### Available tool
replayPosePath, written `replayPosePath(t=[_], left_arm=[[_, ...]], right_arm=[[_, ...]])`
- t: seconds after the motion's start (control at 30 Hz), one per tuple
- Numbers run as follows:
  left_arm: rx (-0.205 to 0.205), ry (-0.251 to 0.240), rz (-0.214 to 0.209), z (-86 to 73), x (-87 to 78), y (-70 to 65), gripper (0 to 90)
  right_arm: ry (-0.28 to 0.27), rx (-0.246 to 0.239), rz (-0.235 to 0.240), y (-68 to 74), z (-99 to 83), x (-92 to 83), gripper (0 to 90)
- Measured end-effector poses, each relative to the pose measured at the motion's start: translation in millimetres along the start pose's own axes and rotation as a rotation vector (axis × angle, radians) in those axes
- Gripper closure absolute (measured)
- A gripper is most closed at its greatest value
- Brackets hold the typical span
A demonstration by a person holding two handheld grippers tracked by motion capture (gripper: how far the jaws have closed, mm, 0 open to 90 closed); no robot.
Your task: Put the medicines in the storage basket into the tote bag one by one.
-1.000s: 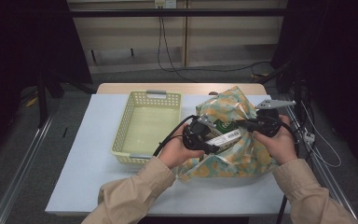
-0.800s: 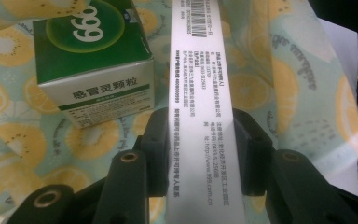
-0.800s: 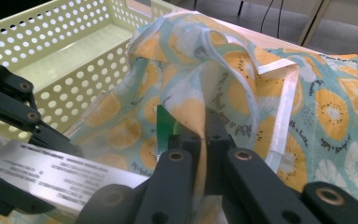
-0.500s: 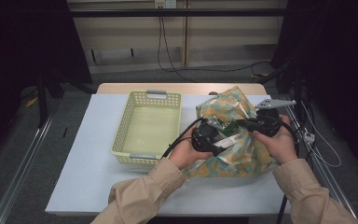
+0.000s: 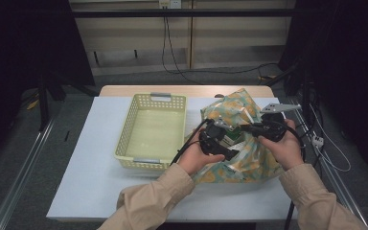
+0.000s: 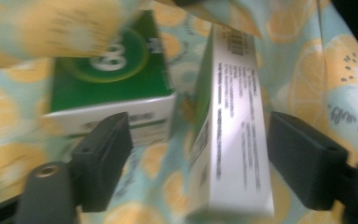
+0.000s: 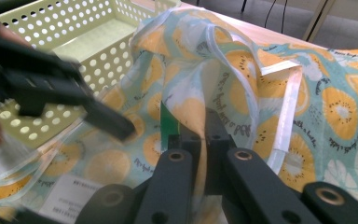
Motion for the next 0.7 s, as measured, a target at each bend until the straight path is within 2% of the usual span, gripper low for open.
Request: replayPosePath(t=[0.07,0.17,0.33,0.4,0.5,0.53,0.57,0.7], left_arm=[[-0.026,-0.023,0.019,-1.5,-11.4,4.3,17.9],[-0.043,-0.037,0.031,-5.1,-27.9,9.8,16.0],[-0.027,-0.034,0.064,-17.0,-47.4,12.0,15.7],[-0.038,-0.032,0.063,-22.9,-52.8,11.6,15.8],[-0.027,-0.021,0.063,-32.0,-59.7,9.3,16.8],[-0.028,-0.019,0.09,-35.0,-61.3,8.3,16.8],[-0.032,-0.025,0.061,-38.1,-63.0,7.9,16.8],[-0.023,-0.018,0.05,-50.5,-68.0,0.7,16.8]], right_arm=[[0.004,0.0,0.003,1.0,-2.4,1.6,90.0],[0.006,-0.002,0.008,3.1,-4.8,3.3,90.0],[0.01,-0.004,0.011,5.3,-6.7,5.0,90.0],[0.013,-0.004,0.012,5.8,-7.5,5.4,90.0],[0.013,-0.005,0.012,6.7,-8.5,5.5,90.0],[0.013,-0.004,0.012,7.0,-8.8,5.7,90.0],[0.016,-0.007,0.012,7.1,-9.1,5.7,90.0],[0.019,-0.006,0.015,8.0,-11.6,6.2,90.0]])
Point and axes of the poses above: each handheld gripper's, and its own axes: x roughly forward along the jaws, z roughly out of its top, y roughly to its left, the point moved 3 cm from there along x, roughly forward along the jaws, and after that the axes turned 4 degrees about -y, right-handed, at the moved point
